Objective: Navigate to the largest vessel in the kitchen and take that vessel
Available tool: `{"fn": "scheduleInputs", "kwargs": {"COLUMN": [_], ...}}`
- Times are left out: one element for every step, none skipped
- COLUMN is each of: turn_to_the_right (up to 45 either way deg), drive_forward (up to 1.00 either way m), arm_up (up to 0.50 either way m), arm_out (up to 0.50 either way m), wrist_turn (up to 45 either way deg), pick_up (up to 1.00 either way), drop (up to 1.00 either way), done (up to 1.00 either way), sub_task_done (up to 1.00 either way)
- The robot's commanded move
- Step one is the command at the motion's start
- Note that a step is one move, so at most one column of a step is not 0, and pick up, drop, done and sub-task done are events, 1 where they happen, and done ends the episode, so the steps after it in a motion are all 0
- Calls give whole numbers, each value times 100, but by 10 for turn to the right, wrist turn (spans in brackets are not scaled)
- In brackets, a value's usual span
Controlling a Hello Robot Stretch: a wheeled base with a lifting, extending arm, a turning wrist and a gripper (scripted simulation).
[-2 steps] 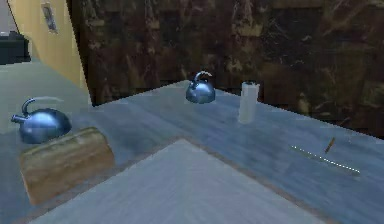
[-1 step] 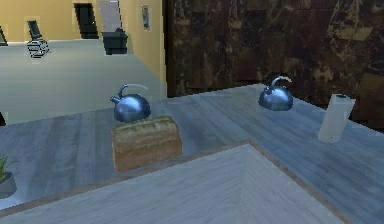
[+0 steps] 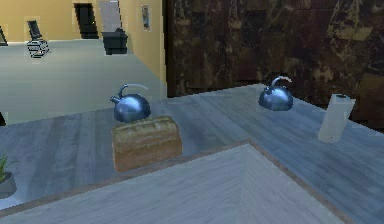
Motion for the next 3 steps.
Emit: {"fn": "scheduleInputs", "kwargs": {"turn_to_the_right": [0, 0, 0], "drive_forward": [0, 0, 0], "arm_up": [38, 0, 0], "arm_out": [0, 36, 0], "wrist_turn": [0, 0, 450], "pick_up": [0, 0, 0], "drop": [0, 0, 0], "done": [0, 0, 0], "sub_task_done": [0, 0, 0]}}
